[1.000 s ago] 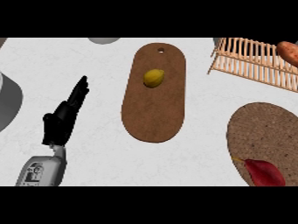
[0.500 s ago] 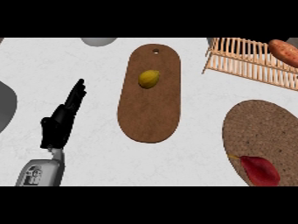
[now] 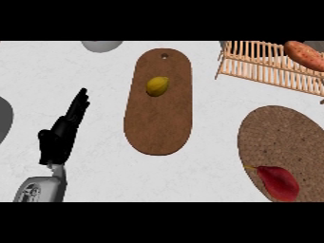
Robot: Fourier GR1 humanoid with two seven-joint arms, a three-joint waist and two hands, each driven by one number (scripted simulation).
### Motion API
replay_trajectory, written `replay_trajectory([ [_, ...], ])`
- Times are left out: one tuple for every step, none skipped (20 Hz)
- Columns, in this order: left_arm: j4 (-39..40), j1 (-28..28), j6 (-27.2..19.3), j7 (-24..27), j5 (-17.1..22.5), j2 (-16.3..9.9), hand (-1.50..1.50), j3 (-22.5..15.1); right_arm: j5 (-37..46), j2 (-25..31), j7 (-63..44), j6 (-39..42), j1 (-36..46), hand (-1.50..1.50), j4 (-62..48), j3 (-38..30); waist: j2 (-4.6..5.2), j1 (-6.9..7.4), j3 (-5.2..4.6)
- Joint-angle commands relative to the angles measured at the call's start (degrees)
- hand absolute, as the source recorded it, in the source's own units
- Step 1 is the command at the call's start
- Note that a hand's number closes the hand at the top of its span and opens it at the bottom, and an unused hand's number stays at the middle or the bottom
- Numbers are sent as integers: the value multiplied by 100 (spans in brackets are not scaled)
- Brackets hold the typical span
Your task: Pick the sweet potato from the placemat and place it in the tiered shelf
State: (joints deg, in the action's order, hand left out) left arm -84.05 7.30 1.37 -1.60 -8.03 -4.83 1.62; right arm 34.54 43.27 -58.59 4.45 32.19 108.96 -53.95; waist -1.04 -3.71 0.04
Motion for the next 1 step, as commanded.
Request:
replay_trajectory([
  [-16, 82, -125, -143, -109, 42, 0, -34, -1080, 50, -202, 1115, -728, -150, 671, -1195, -3, -38, 6],
])
